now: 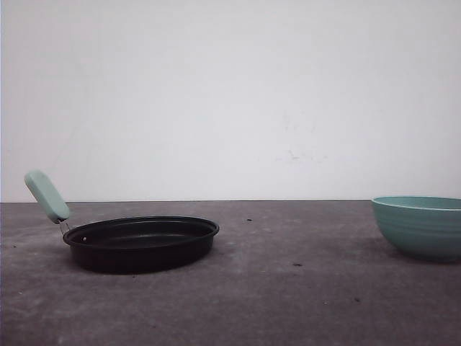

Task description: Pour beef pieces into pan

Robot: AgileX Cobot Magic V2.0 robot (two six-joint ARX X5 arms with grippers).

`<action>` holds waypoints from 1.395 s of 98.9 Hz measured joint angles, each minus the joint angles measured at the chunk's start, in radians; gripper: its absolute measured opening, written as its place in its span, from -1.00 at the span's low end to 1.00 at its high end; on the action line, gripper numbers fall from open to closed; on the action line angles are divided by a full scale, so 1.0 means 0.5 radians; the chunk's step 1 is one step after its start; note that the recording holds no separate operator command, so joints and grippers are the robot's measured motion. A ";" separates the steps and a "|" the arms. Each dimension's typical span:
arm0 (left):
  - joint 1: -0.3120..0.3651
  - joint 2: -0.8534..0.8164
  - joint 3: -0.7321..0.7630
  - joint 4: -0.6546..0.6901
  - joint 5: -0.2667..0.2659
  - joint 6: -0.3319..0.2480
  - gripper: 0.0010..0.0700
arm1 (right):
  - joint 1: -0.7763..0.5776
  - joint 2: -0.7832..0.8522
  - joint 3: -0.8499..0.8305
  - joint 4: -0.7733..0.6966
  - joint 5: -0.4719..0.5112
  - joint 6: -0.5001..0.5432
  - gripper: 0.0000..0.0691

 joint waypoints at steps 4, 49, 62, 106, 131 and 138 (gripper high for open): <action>-0.003 0.000 0.000 0.000 0.000 0.000 -0.96 | 0.000 0.000 0.000 0.000 0.000 0.000 -0.98; -0.004 0.000 0.000 0.000 0.000 0.000 -0.96 | 0.000 0.000 0.000 0.000 0.000 0.000 -0.98; -0.004 -0.001 0.000 0.000 0.000 0.000 -0.96 | 0.000 0.000 0.000 0.000 0.000 0.000 -0.98; -0.004 0.000 0.000 0.000 0.000 0.000 -0.96 | 0.000 0.000 0.000 0.001 0.072 -0.121 -0.98; -0.004 0.000 0.000 0.002 0.004 -0.013 -0.96 | 0.000 0.000 0.000 0.000 0.055 -0.122 -0.98; -0.004 -0.001 -0.002 0.007 0.060 -0.085 -0.96 | 0.000 0.000 0.000 0.001 0.021 -0.089 -0.98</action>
